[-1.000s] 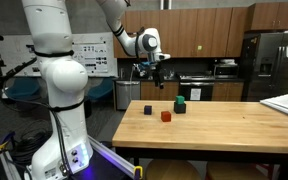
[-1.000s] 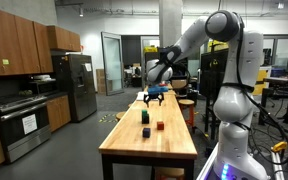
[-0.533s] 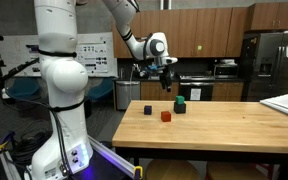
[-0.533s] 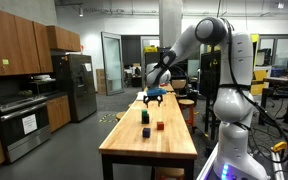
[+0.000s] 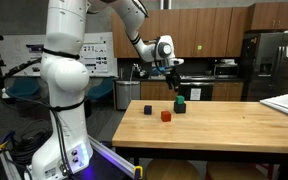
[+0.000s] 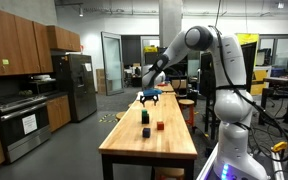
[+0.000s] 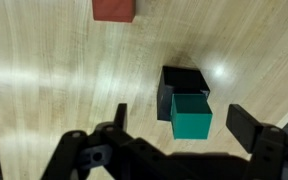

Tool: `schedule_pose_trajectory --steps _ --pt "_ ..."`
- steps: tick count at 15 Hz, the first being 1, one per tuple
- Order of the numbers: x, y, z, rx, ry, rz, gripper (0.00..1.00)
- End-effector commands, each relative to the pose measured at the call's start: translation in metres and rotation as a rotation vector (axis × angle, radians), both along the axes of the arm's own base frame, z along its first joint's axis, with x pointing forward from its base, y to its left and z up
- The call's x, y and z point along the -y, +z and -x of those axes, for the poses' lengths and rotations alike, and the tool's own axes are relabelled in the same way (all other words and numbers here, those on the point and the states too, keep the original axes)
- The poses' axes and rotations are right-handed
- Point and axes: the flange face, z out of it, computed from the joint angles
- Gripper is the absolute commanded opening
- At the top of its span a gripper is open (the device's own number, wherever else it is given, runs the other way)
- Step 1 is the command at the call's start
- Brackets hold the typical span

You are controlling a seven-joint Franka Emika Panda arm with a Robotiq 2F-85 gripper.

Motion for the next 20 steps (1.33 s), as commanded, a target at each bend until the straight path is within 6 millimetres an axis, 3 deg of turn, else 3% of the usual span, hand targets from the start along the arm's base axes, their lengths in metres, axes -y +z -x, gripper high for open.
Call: schedule_pose_trajectory --steps 1,14,15,17,20 --pt "0.011 -0.012 -0.022 -0.012 0.029 0.016 1.00" --pt "0.014 -0.050 -0.071 -0.055 0.097 0.047 1.00" --pt "0.014 -0.054 -0.072 -0.059 0.098 0.048 0.75" --pt "0.012 -0.060 -0.074 -0.068 0.103 0.048 0.68" --pt "0.008 -0.062 -0.074 -0.074 0.106 0.050 0.45"
